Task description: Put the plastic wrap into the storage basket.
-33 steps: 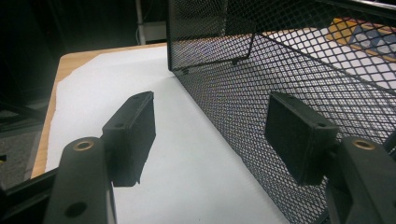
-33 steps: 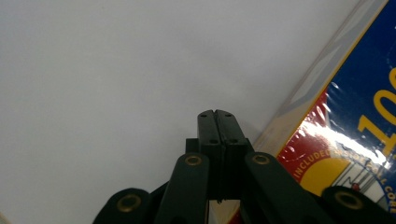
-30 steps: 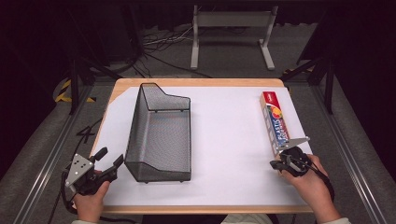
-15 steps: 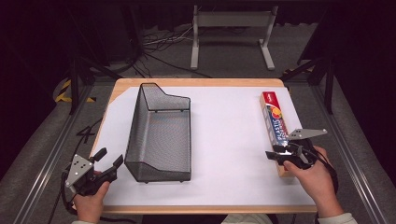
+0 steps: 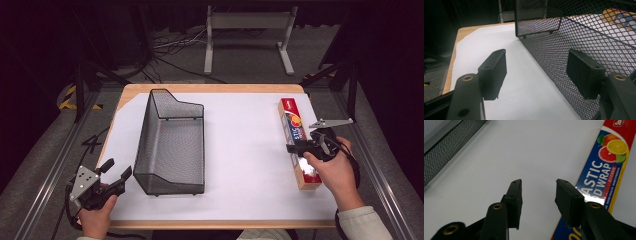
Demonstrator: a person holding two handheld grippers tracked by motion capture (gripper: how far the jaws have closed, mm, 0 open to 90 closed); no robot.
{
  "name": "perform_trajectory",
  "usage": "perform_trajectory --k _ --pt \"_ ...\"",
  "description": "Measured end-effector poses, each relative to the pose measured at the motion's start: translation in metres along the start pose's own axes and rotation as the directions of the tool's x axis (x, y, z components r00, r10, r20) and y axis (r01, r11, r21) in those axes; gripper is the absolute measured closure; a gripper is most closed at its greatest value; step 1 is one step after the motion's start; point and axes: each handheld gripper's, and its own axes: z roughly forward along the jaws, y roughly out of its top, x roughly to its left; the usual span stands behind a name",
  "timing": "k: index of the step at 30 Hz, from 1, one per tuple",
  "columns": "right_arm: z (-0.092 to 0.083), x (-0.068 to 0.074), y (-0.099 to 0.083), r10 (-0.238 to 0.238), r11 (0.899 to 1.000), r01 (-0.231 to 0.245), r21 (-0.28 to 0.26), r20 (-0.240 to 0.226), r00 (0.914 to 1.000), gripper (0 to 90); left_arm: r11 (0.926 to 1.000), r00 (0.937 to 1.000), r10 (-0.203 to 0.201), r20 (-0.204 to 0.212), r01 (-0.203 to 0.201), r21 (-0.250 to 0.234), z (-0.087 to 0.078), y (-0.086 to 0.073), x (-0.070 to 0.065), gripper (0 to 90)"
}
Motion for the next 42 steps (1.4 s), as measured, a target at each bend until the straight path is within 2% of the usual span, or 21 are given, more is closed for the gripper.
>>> perform_trajectory --k 6,9,10,12,15,17,18,20,24,26,28,35,38,41,42 --pt "0.000 -0.013 0.011 0.003 1.000 -0.002 -0.027 0.035 0.9994 55.0 1.0000 1.0000 0.002 -0.003 -0.002 -0.001 0.000 0.000 0.000 33.5" --pt "0.003 -0.019 0.013 -0.018 0.998 0.020 -0.051 0.048 0.9987 58.5 1.0000 1.0000 0.008 -0.001 -0.008 -0.001 -0.001 0.000 0.000 33.5" --pt "0.004 -0.020 0.013 -0.016 0.999 0.018 -0.051 0.045 0.9989 57.8 1.0000 1.0000 0.009 -0.002 -0.009 -0.002 -0.001 0.000 0.000 33.4" --pt "0.007 -0.025 0.016 -0.012 0.999 0.016 -0.051 0.072 0.9974 54.1 1.0000 1.0000 0.005 -0.002 -0.005 -0.003 -0.001 0.000 0.000 33.5" --pt "0.013 -0.032 0.019 0.019 0.999 -0.017 -0.028 0.091 0.9957 48.2 1.0000 1.0000 0.005 -0.001 -0.005 -0.004 0.000 -0.001 0.000 33.4" --pt "0.017 -0.035 0.022 0.041 0.999 -0.043 0.016 0.116 0.9925 45.3 1.0000 1.0000 0.006 -0.001 -0.006 -0.004 0.000 -0.001 0.000 33.5" --pt "0.020 -0.036 0.022 0.058 0.997 -0.065 0.050 0.122 0.9908 38.4 1.0000 1.0000 0.006 -0.001 -0.006 -0.004 -0.001 -0.001 0.000 33.5" --pt "0.026 -0.039 0.023 0.061 0.993 -0.075 0.097 0.138 0.9886 40.1 1.0000 1.0000 0.002 -0.002 -0.002 -0.003 -0.001 -0.001 0.001 33.5" --pt "0.035 -0.045 0.024 0.071 0.989 -0.095 0.112 0.200 0.9773 30.4 1.0000 1.0000 0.001 -0.001 -0.001 -0.005 -0.001 -0.001 0.001 33.5" --pt "0.039 -0.048 0.023 0.092 0.985 -0.121 0.124 0.220 0.9712 27.3 1.0000 1.0000 0.003 0.000 -0.003 -0.006 -0.001 -0.001 0.001 33.5" --pt "0.042 -0.051 0.023 0.105 0.981 -0.136 0.136 0.214 0.9712 25.3 1.0000 1.0000 0.004 0.000 -0.004 -0.006 -0.001 -0.001 0.001 33.4" --pt "0.060 -0.060 0.013 0.179 0.954 -0.228 0.194 0.242 0.9537 11.5 1.0000 1.0000 0.003 -0.003 -0.003 -0.007 -0.002 -0.001 0.001 33.4" --pt "0.066 -0.062 0.010 0.188 0.946 -0.244 0.215 0.248 0.9504 10.4 1.0000 1.0000 0.004 -0.006 -0.004 -0.007 -0.002 -0.002 0.001 33.3" --pt "0.070 -0.063 0.008 0.187 0.941 -0.245 0.235 0.245 0.9513 10.4 1.0000 1.0000 0.003 -0.006 -0.003 -0.008 -0.002 -0.002 0.001 33.2" --pt "0.074 -0.063 0.006 0.188 0.934 -0.249 0.257 0.240 0.9524 10.8 1.0000 1.0000 0.002 -0.005 -0.002 -0.009 -0.002 -0.002 0.001 33.2"
